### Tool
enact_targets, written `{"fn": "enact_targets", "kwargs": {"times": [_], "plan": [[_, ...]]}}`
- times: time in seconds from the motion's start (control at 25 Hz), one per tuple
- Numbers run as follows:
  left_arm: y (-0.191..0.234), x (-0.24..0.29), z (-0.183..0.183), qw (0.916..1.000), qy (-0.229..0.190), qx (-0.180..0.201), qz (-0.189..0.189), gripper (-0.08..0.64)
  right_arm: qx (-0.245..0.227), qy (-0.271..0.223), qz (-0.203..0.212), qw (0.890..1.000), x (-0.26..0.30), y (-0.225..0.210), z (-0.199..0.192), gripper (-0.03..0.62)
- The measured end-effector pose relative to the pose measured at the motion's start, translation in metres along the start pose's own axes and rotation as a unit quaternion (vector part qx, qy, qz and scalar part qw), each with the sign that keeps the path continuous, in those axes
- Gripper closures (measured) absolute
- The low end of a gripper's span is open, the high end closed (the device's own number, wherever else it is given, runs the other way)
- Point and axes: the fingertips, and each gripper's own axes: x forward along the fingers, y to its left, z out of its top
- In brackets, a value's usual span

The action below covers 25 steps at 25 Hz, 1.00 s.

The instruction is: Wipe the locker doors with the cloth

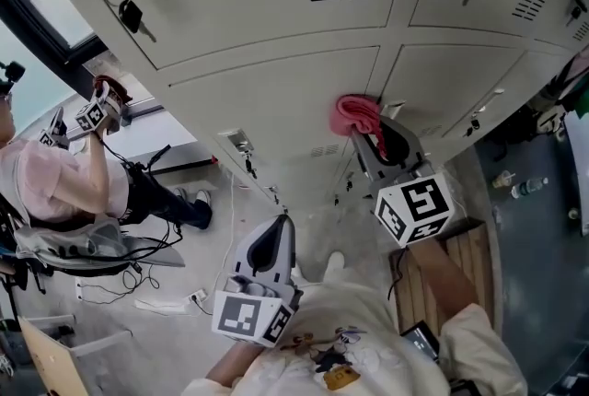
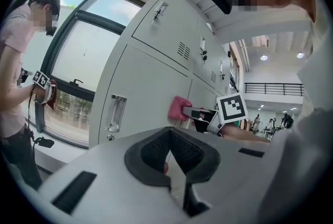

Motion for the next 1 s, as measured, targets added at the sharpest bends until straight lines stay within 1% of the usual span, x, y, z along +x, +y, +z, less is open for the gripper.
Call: {"fn": "enact_targets", "kwargs": {"times": [0.16,0.28,0.48,0.6,0.8,1.0], "plan": [[0.006,-0.006,0.002,1.0000,-0.006,-0.001,0.007,0.554,-0.004,-0.014,0.029,0.999,-0.006,0.026,0.003,0.486],[0.009,-0.011,0.004,0.9999,-0.010,-0.001,0.013,0.554,-0.012,-0.023,0.061,0.998,-0.002,0.053,0.005,0.488],[0.020,-0.023,0.008,0.9993,-0.017,-0.003,0.034,0.554,-0.027,-0.024,0.122,0.992,0.014,0.104,0.003,0.489],[0.028,-0.033,0.009,0.9984,-0.020,-0.005,0.052,0.554,-0.031,-0.021,0.151,0.988,0.028,0.133,-0.003,0.489],[0.043,-0.047,0.007,0.9963,-0.021,-0.011,0.083,0.554,-0.030,-0.014,0.174,0.984,0.052,0.170,-0.014,0.492],[0.054,-0.060,0.006,0.9935,-0.024,-0.013,0.110,0.554,-0.024,0.001,0.180,0.983,0.074,0.188,-0.029,0.492]]}}
